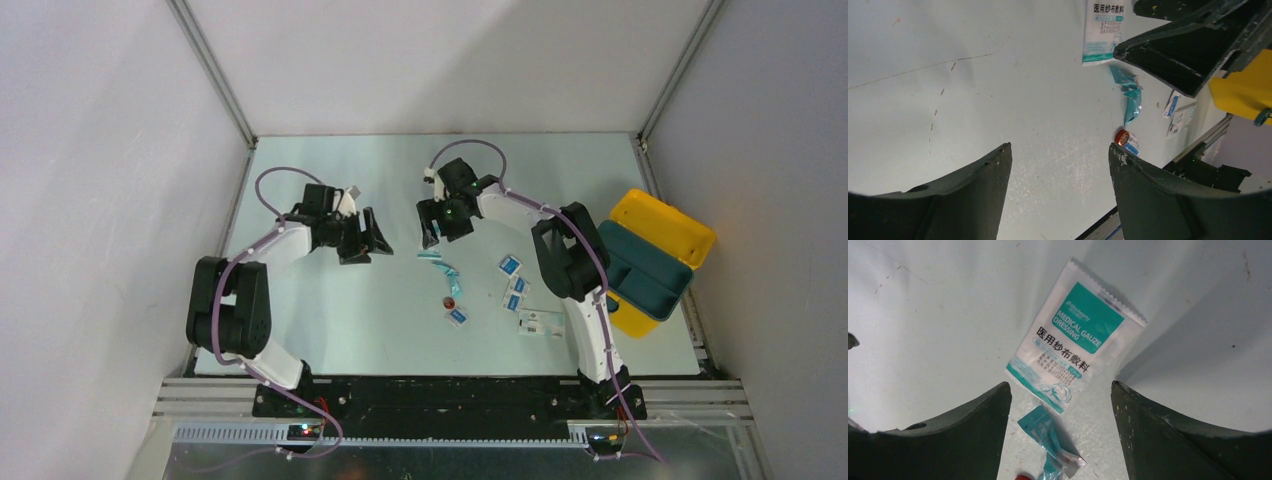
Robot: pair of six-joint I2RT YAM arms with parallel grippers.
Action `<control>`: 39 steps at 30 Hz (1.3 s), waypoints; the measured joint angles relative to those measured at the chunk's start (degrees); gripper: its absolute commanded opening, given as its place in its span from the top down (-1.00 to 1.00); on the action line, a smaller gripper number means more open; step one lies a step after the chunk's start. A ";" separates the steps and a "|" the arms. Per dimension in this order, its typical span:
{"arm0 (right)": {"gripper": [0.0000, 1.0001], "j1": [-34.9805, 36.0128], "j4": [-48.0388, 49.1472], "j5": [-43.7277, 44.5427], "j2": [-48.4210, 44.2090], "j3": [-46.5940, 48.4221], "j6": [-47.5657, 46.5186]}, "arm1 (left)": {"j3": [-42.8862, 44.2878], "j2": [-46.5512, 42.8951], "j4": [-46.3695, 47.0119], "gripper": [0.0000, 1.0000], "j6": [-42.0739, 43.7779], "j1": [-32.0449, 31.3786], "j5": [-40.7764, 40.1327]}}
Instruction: Organize the medicine kit
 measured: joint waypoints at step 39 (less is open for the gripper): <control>1.00 7.74 -1.62 20.94 -6.34 -6.16 -13.68 | -3.61 -8.83 1.57 -0.50 -7.98 26.69 6.27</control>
